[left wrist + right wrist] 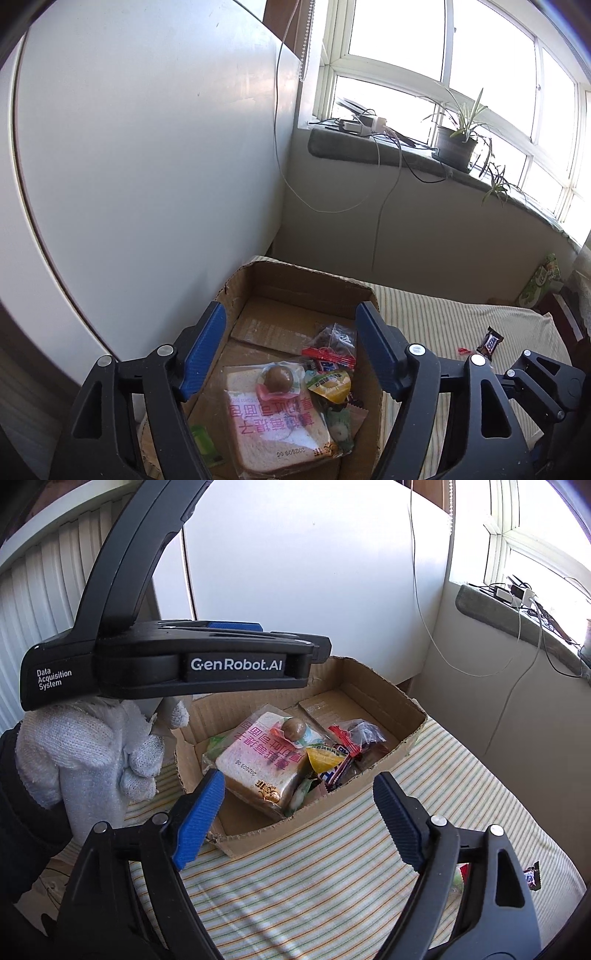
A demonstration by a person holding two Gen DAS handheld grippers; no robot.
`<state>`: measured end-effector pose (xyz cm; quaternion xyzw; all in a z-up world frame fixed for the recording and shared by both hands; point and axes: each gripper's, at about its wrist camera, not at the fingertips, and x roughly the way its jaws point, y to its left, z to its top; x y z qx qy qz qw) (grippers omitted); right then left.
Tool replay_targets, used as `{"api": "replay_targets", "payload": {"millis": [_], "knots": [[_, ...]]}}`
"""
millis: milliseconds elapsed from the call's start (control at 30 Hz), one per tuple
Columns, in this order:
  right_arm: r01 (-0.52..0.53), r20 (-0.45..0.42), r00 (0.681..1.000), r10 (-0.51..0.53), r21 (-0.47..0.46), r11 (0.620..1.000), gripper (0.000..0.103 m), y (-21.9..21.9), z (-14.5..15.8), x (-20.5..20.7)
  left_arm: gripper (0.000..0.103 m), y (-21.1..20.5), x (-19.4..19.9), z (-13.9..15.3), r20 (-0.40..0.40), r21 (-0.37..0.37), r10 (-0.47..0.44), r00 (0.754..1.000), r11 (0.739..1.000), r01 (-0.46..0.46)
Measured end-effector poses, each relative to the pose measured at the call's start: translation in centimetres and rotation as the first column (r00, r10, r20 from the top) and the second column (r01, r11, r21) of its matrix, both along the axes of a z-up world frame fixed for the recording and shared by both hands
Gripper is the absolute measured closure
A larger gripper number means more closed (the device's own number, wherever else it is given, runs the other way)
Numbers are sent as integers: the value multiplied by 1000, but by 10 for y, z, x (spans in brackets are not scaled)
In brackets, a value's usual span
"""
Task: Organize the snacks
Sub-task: 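Move both grippers open back over the remaining snacks on the bed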
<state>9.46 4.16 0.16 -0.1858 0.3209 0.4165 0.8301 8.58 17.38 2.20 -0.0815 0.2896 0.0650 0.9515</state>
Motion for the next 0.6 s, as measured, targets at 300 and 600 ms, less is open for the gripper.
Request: {"api": "replay_targets", "payload": {"millis": [300,600], "knots": [[42,15,999,-43,17,999,18,-32,7,-6,30,-21,-11,9,13,10,-16,1000,1000,16],[93,17,995,-94,33,995,17,-68,12,-8,30,-46,-20,14,16,27,-42,999,999,42]]}}
